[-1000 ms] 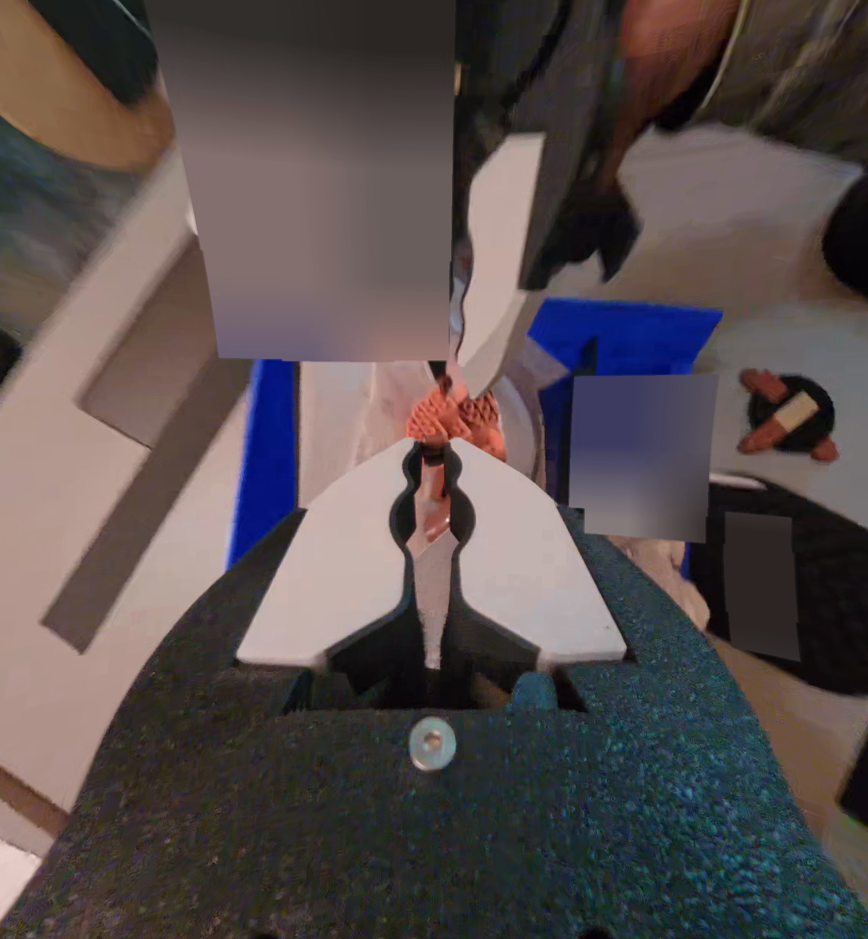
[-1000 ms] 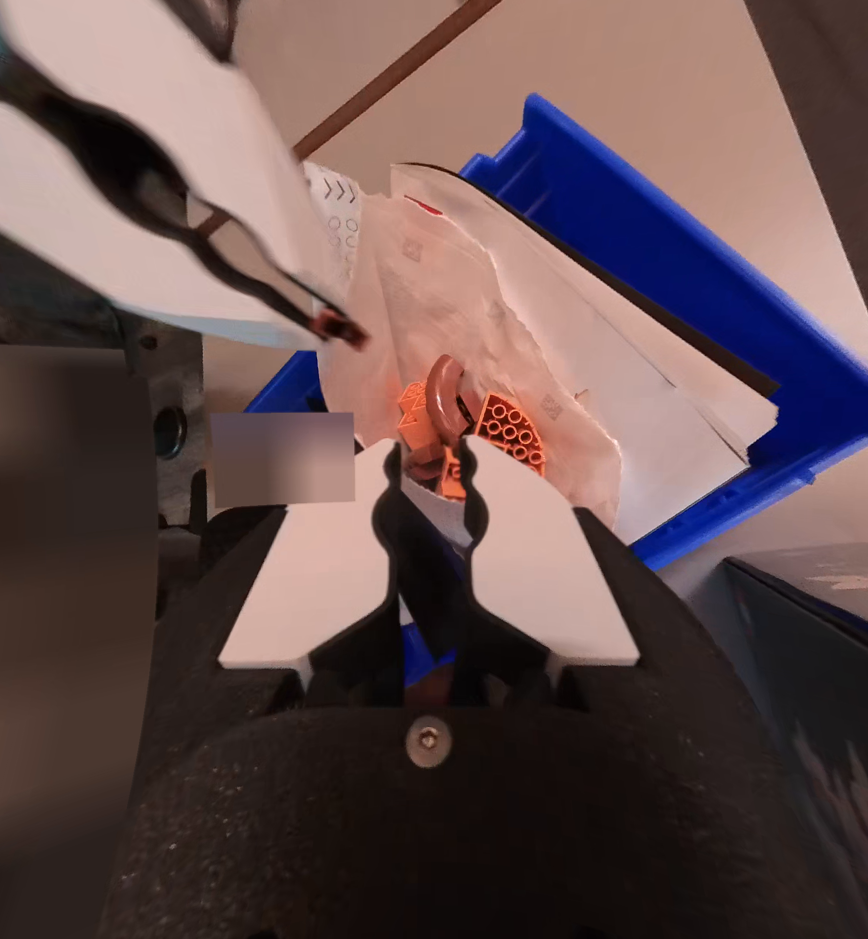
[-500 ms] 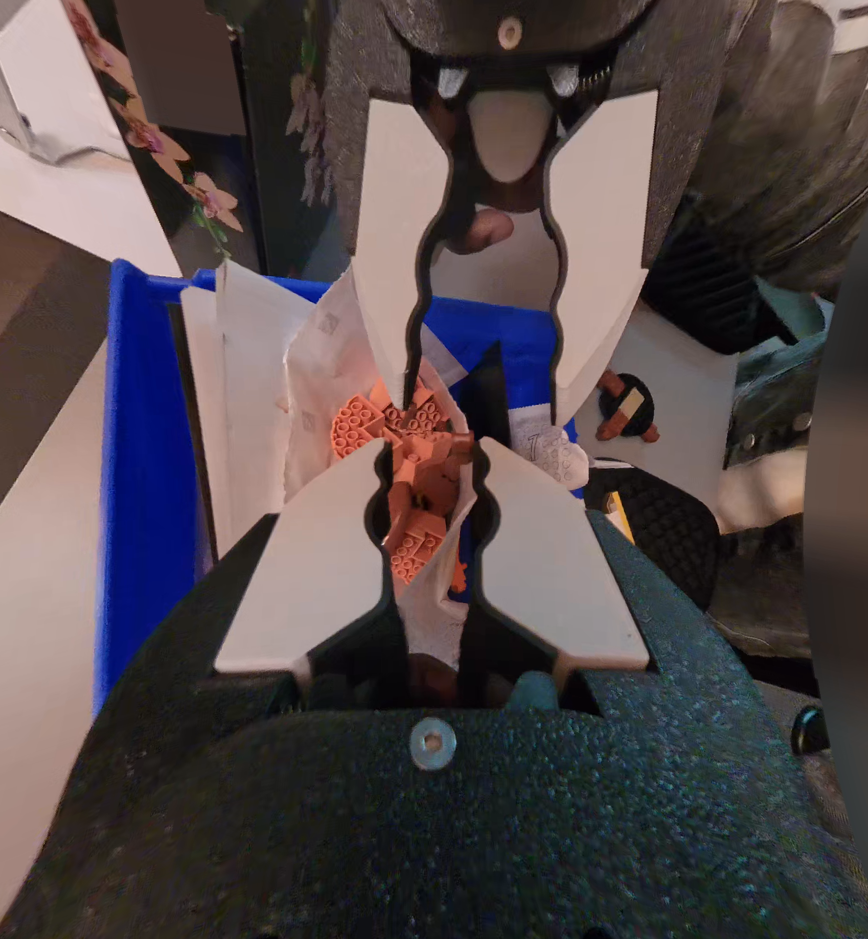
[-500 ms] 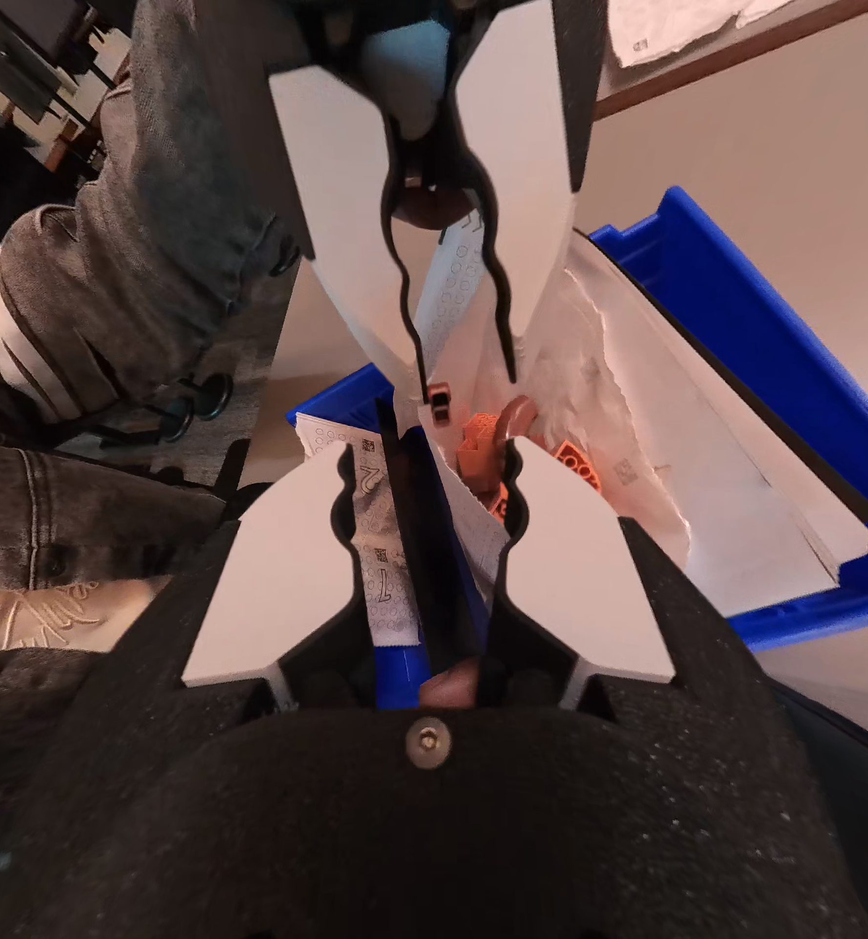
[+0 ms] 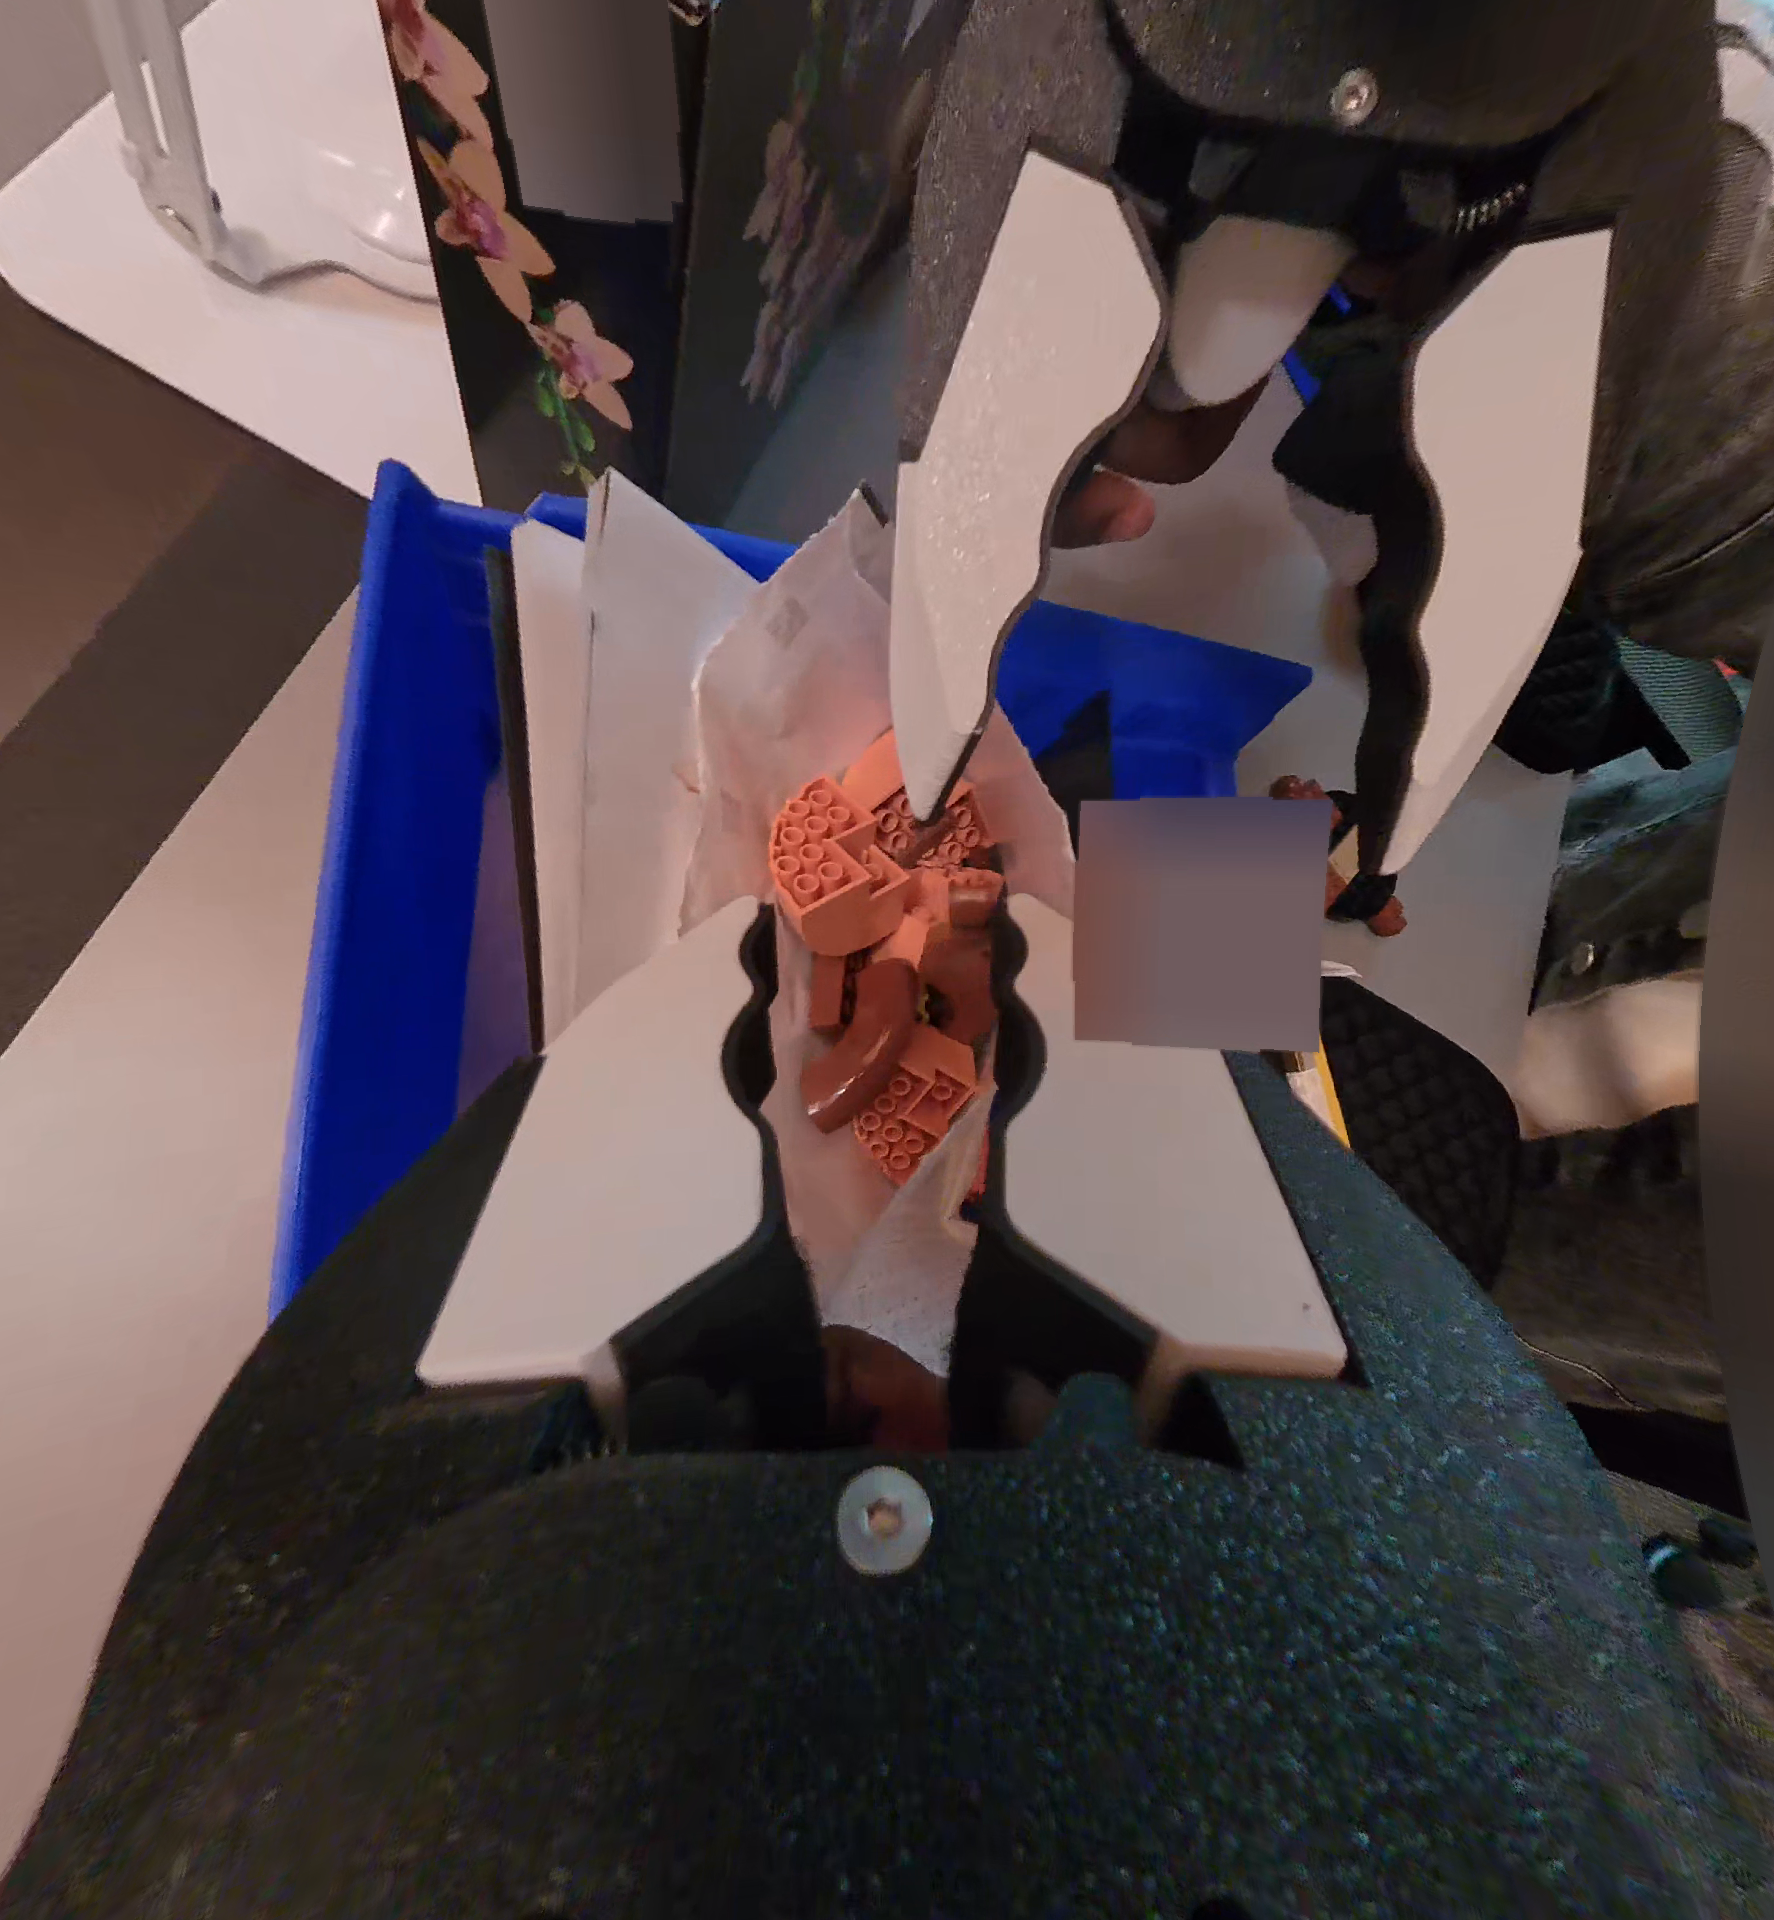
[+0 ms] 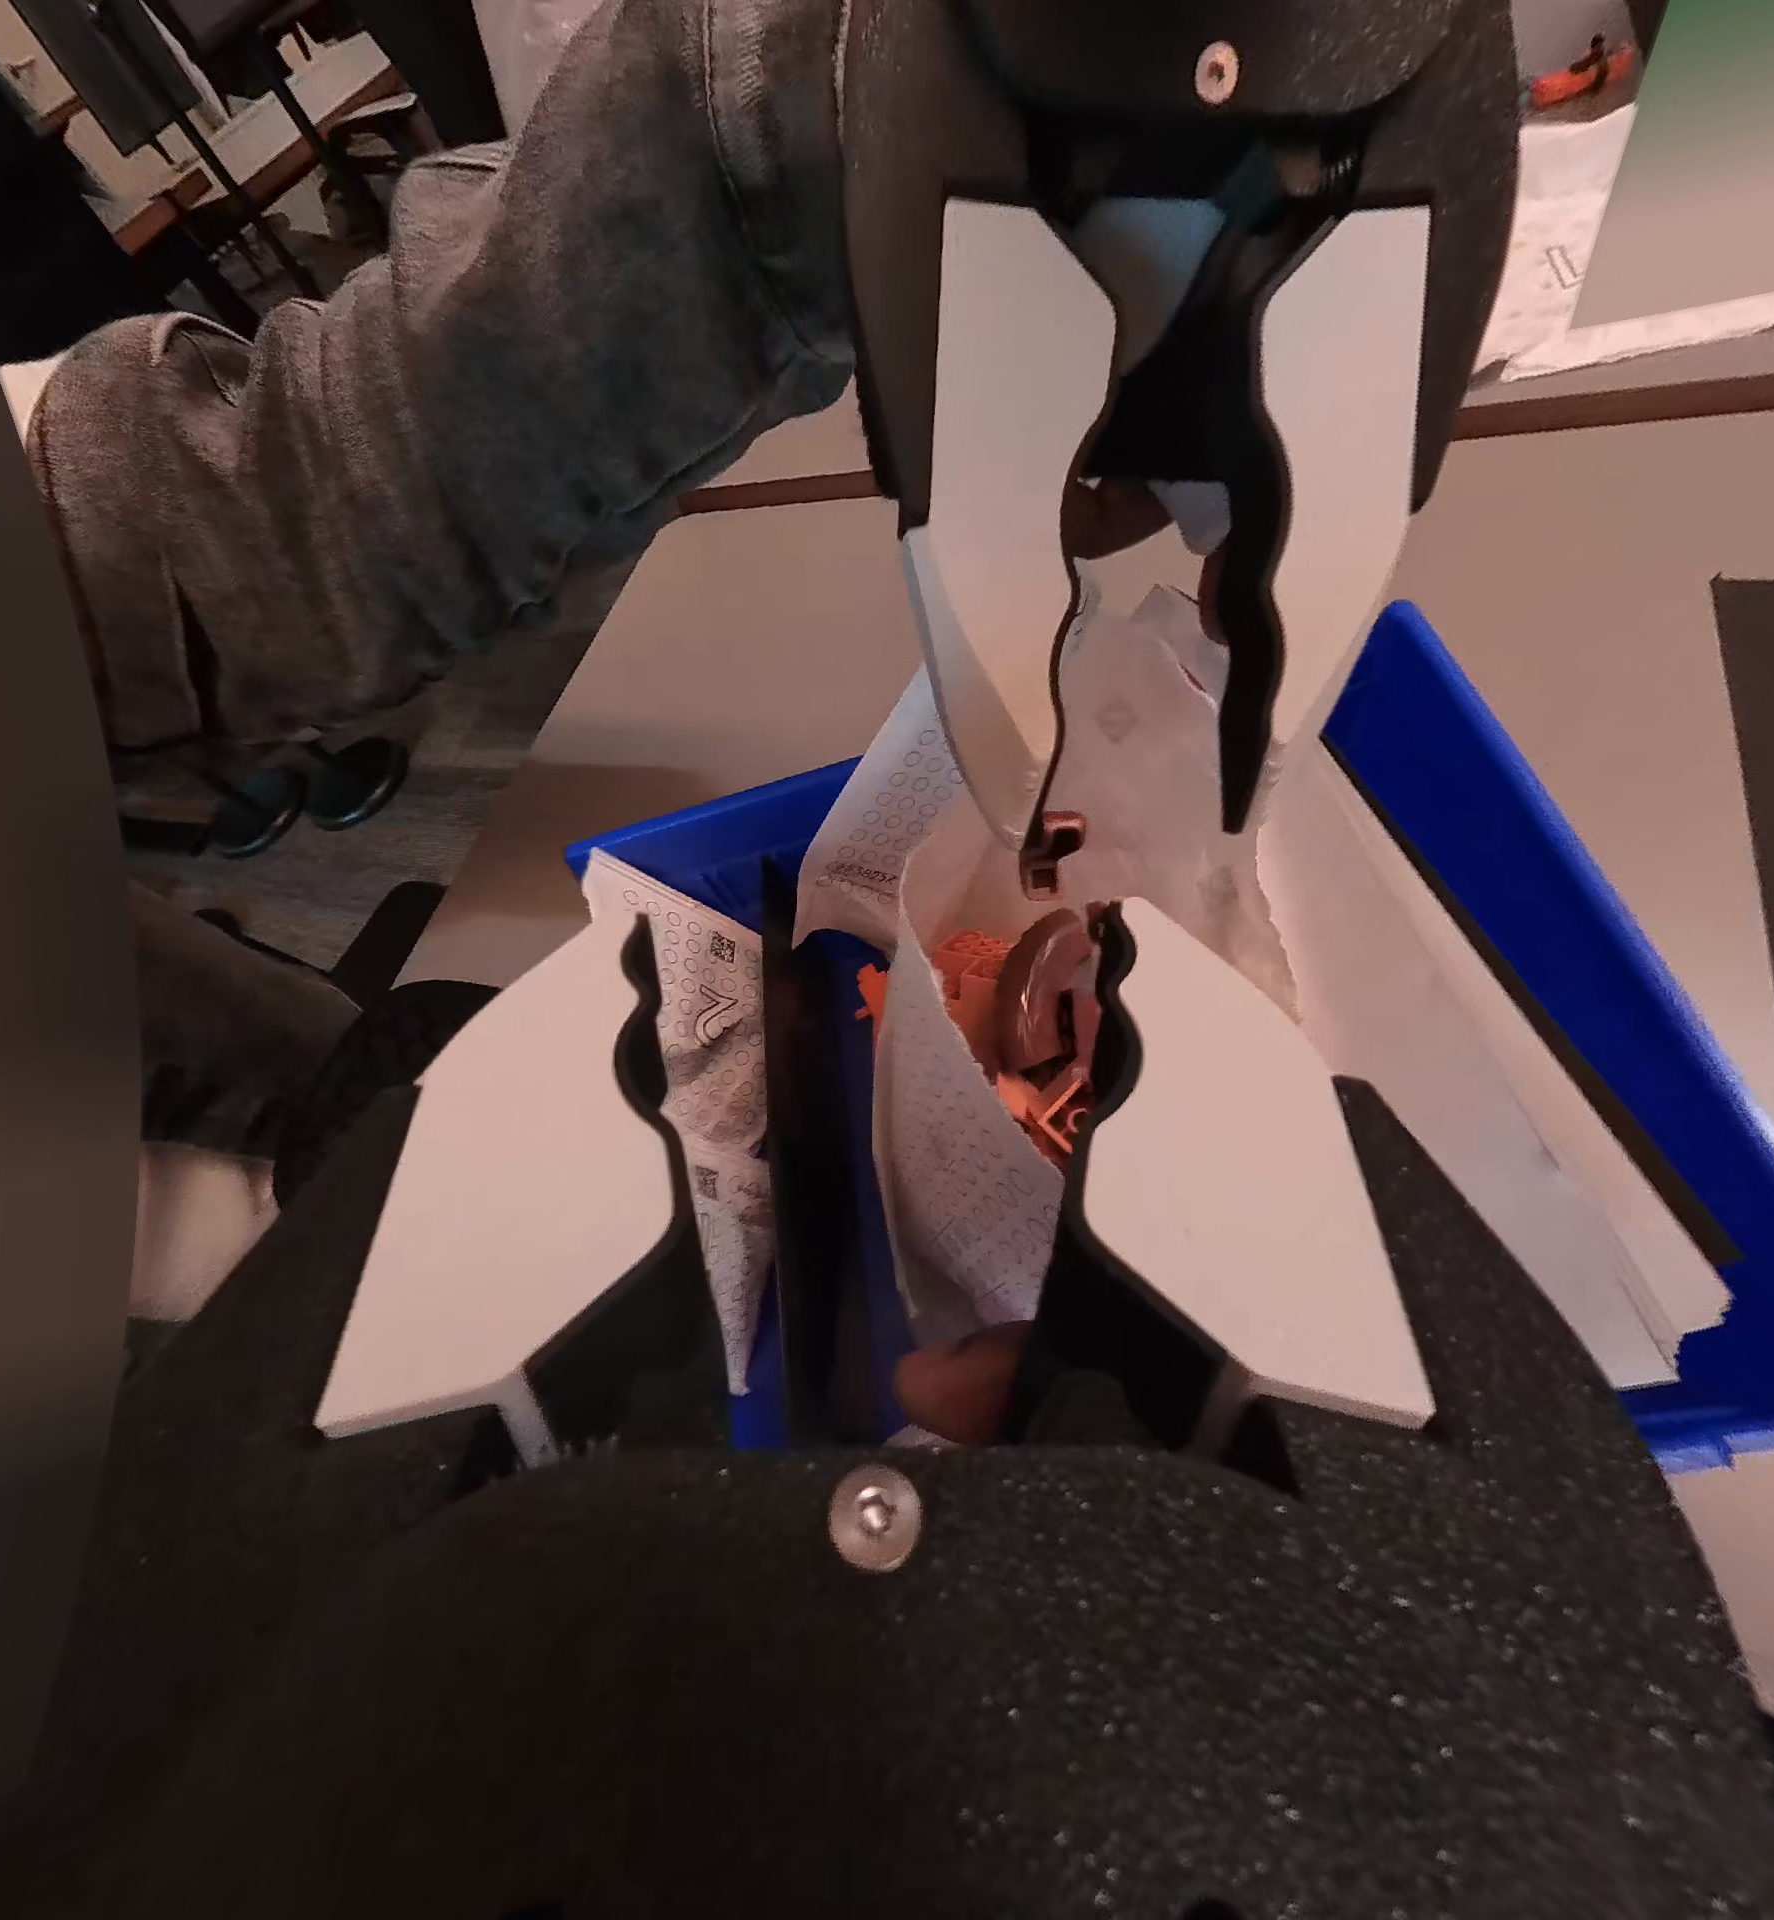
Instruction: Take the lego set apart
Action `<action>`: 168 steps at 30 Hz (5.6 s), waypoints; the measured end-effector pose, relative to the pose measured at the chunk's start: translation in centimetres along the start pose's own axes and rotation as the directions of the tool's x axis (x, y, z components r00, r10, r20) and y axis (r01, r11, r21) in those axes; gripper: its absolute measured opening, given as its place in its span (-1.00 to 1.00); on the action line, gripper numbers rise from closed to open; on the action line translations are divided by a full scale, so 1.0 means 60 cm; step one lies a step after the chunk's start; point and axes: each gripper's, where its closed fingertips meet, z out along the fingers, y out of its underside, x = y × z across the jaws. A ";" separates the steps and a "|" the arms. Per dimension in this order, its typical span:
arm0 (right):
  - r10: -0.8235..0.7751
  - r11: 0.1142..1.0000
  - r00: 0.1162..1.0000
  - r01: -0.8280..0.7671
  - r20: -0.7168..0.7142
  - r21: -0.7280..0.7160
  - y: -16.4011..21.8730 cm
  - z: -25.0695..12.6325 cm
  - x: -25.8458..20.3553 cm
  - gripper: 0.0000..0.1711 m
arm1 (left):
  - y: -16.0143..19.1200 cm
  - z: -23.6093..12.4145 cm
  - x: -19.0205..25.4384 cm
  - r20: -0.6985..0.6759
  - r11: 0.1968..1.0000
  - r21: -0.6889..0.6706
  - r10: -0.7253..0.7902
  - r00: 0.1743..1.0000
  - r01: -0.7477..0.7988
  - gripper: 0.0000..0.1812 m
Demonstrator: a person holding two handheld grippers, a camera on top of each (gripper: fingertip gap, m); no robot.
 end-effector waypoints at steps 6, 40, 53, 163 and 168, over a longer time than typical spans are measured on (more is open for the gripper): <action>-0.039 0.998 0.999 0.039 -0.007 0.046 -0.016 -0.004 -0.003 -0.12 | 0.010 0.011 -0.003 -0.009 1.000 -0.025 0.002 1.000 -0.003 -0.57; 0.008 1.000 1.000 -0.008 -0.004 -0.018 0.018 -0.002 -0.007 -0.11 | 0.008 0.020 -0.015 0.174 0.995 -0.054 0.095 0.980 -0.087 -0.75; 0.047 0.998 0.956 -0.055 -0.290 -0.018 0.119 -0.065 -0.189 -0.26 | 0.023 0.012 0.275 0.178 0.855 0.401 0.279 0.944 -0.328 -0.44; -0.386 0.803 0.660 0.584 -0.644 0.117 0.184 -0.115 -0.419 -0.70 | 0.022 0.190 0.495 -0.338 0.621 0.771 0.214 0.917 0.139 -0.86; -0.285 0.836 0.865 0.435 -0.413 0.334 0.177 -0.116 -0.443 -0.77 | 0.025 0.192 0.505 -0.309 0.672 0.739 0.268 0.912 0.053 -0.86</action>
